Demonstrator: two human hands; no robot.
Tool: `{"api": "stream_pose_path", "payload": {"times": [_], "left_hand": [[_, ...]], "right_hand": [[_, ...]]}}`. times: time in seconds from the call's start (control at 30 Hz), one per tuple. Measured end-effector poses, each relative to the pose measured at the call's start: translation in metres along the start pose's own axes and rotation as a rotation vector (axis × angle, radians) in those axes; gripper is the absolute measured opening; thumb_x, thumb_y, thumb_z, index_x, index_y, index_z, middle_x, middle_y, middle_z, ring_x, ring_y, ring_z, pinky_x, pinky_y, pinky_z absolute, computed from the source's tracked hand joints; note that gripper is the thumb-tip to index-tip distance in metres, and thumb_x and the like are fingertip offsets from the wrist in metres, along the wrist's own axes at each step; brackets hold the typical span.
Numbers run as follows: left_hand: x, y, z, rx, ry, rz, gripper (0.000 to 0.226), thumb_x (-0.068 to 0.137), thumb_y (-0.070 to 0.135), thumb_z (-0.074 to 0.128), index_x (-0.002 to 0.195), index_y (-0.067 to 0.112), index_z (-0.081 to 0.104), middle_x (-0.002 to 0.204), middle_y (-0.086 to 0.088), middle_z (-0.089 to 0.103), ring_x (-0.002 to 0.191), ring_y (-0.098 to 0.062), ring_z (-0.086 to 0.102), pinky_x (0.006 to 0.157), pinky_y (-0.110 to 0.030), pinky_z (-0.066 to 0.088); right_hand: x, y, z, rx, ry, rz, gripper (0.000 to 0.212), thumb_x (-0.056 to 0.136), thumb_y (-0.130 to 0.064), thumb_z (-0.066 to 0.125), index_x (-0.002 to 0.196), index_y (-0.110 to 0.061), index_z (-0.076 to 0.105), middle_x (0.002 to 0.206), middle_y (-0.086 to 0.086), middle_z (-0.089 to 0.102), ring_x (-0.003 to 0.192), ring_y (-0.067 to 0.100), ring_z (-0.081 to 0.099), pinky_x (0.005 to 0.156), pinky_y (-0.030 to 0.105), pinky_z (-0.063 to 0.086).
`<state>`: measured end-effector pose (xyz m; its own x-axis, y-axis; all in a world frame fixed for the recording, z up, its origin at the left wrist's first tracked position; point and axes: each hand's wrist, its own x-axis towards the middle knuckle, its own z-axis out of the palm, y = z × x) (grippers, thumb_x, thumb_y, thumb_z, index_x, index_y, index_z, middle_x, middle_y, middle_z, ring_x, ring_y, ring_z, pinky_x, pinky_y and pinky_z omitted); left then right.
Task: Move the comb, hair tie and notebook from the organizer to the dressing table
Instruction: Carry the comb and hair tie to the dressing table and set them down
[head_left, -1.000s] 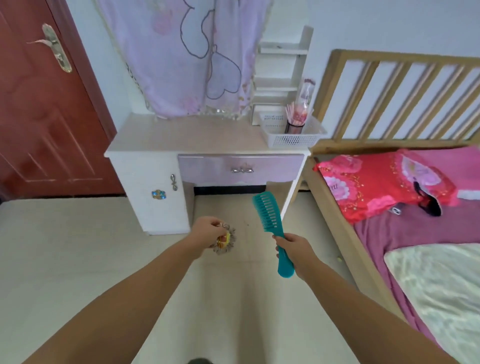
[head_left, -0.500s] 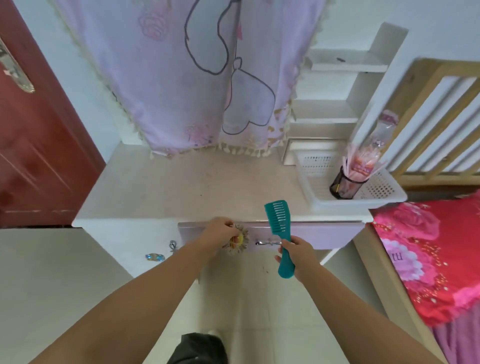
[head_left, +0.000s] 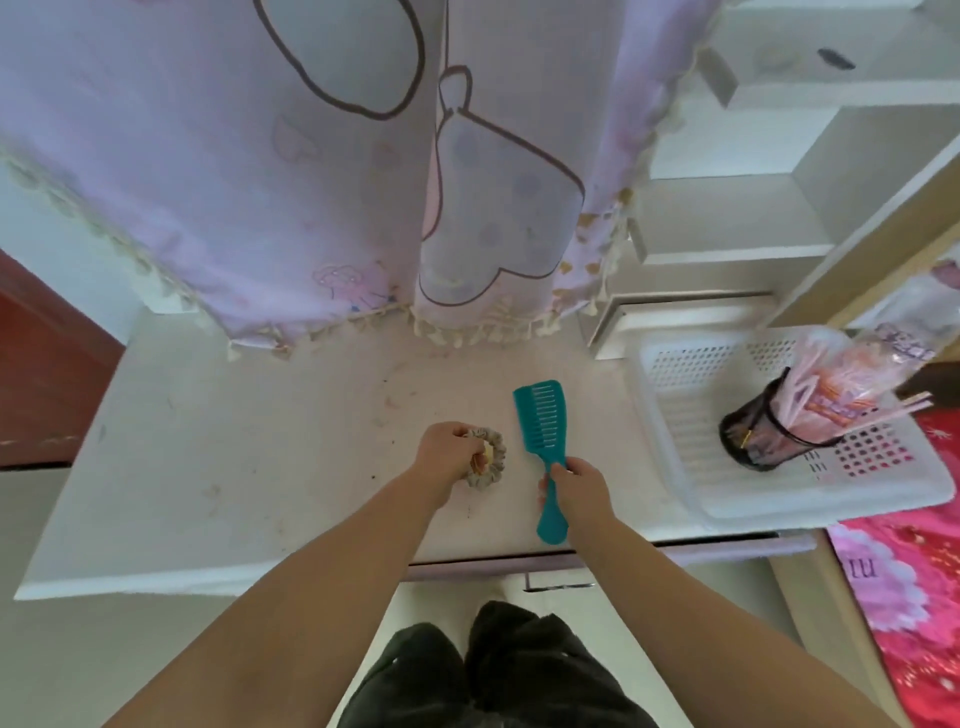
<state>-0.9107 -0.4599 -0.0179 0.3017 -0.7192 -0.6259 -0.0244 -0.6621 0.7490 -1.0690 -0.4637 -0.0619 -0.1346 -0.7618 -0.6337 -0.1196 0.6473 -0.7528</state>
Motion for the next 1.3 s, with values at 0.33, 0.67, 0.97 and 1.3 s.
{"api": "stream_pose_path", "payload": {"times": [0.33,0.67,0.97,1.3], "left_hand": [[0.04,-0.001,-0.007,0.551,0.009,0.153,0.032,0.08,0.013,0.055,0.109,0.003,0.064,0.105,-0.014,0.062,0.095,-0.031,0.059,0.079,-0.033,0.045],[0.046,0.0,-0.028,0.716,-0.126,0.222,0.044,0.083,0.01,0.051,0.127,0.013,0.05,0.126,-0.015,0.046,0.108,-0.03,0.052,0.086,-0.032,0.045],[0.041,0.013,-0.023,0.86,-0.234,0.484,0.034,0.086,0.015,0.05,0.12,0.011,0.053,0.12,-0.016,0.048,0.112,-0.032,0.049,0.093,-0.039,0.045],[-0.054,-0.019,0.059,1.176,-0.549,1.428,0.048,0.087,0.029,0.043,0.13,0.008,0.046,0.123,-0.015,0.057,0.115,-0.034,0.051,0.098,-0.045,0.039]], "right_hand": [[0.02,-0.008,-0.018,-0.135,0.185,0.063,0.023,0.088,-0.009,0.042,0.068,-0.004,0.052,0.064,0.012,0.044,0.056,0.023,0.039,0.055,0.031,0.032],[0.036,-0.021,-0.035,-0.611,0.268,-0.097,0.029,0.091,-0.01,0.038,0.114,-0.007,0.056,0.103,0.019,0.061,0.084,0.032,0.056,0.069,0.034,0.041],[0.002,-0.019,-0.037,-0.638,0.382,-0.164,0.036,0.094,-0.023,0.045,0.128,-0.01,0.047,0.128,0.019,0.048,0.114,0.033,0.048,0.097,0.047,0.043],[-0.164,0.104,-0.049,-0.843,0.752,-0.017,0.049,0.093,-0.048,0.026,0.135,-0.025,0.036,0.14,0.003,0.043,0.129,0.025,0.037,0.105,0.046,0.031]]}}
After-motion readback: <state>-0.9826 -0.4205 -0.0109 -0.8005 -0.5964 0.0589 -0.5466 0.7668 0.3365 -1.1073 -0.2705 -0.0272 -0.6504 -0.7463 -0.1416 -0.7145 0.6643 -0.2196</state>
